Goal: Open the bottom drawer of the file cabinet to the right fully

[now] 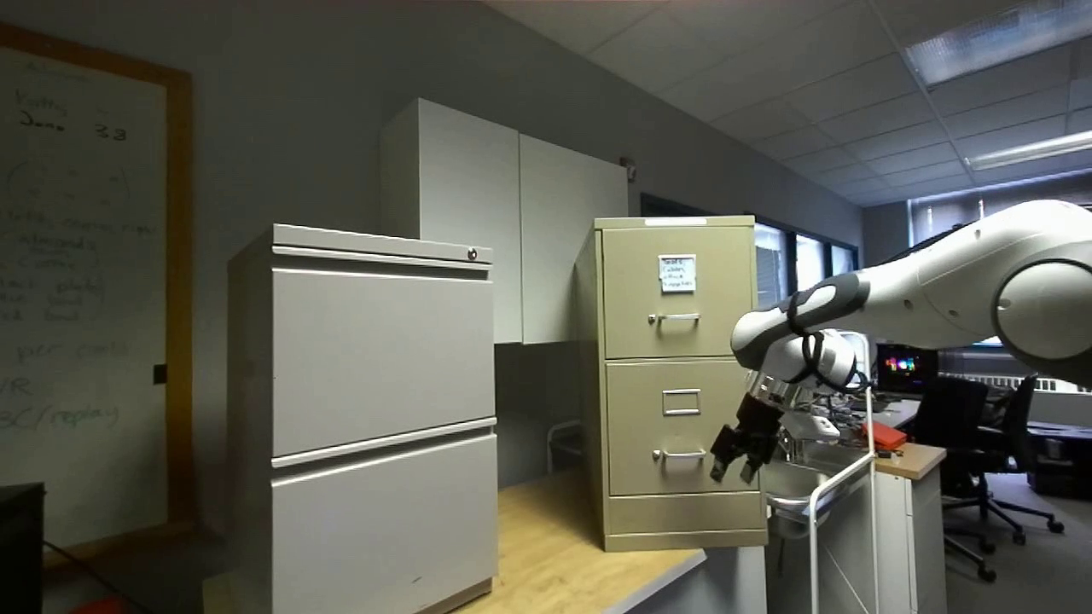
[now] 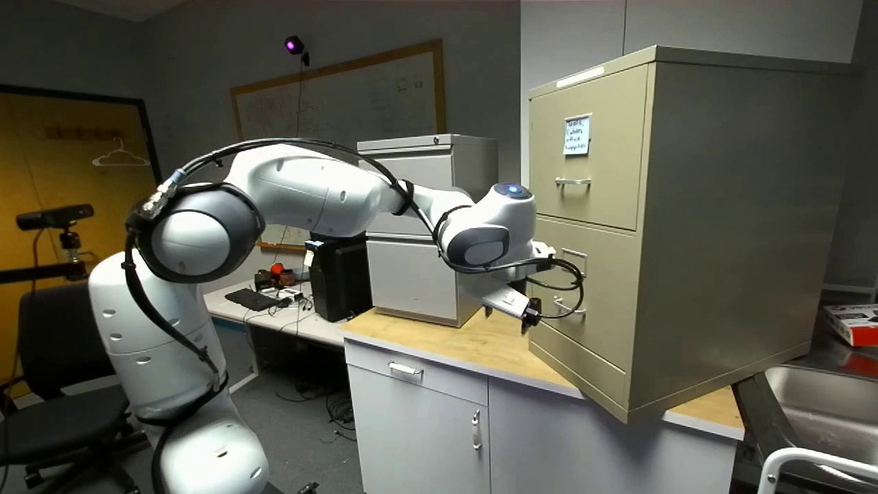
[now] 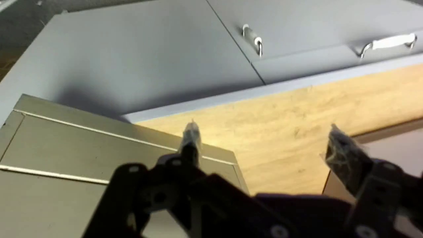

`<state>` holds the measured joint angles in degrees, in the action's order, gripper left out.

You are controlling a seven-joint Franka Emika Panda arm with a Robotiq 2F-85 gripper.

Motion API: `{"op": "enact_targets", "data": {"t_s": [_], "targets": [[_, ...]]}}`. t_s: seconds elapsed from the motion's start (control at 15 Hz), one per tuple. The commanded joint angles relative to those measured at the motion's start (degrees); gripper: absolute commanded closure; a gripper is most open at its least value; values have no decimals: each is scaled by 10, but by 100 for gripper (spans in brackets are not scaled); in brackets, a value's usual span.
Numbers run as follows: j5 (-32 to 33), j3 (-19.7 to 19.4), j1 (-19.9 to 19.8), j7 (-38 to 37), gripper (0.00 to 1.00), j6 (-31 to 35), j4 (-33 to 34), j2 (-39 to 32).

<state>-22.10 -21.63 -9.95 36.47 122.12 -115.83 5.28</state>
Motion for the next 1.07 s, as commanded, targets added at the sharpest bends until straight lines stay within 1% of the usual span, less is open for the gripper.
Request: {"op": "enact_targets", "data": {"t_s": [0.0,0.2,0.4,0.73,1.0], "targets": [[-126,-7,-29,33,0,1,80,-65],[-235,-2,-68,46,0,-9,136,-122],[-316,12,-106,49,0,-17,186,-178],[-387,38,-156,27,0,-39,269,-262],[-421,53,-184,-5,0,-50,325,-310]]}}
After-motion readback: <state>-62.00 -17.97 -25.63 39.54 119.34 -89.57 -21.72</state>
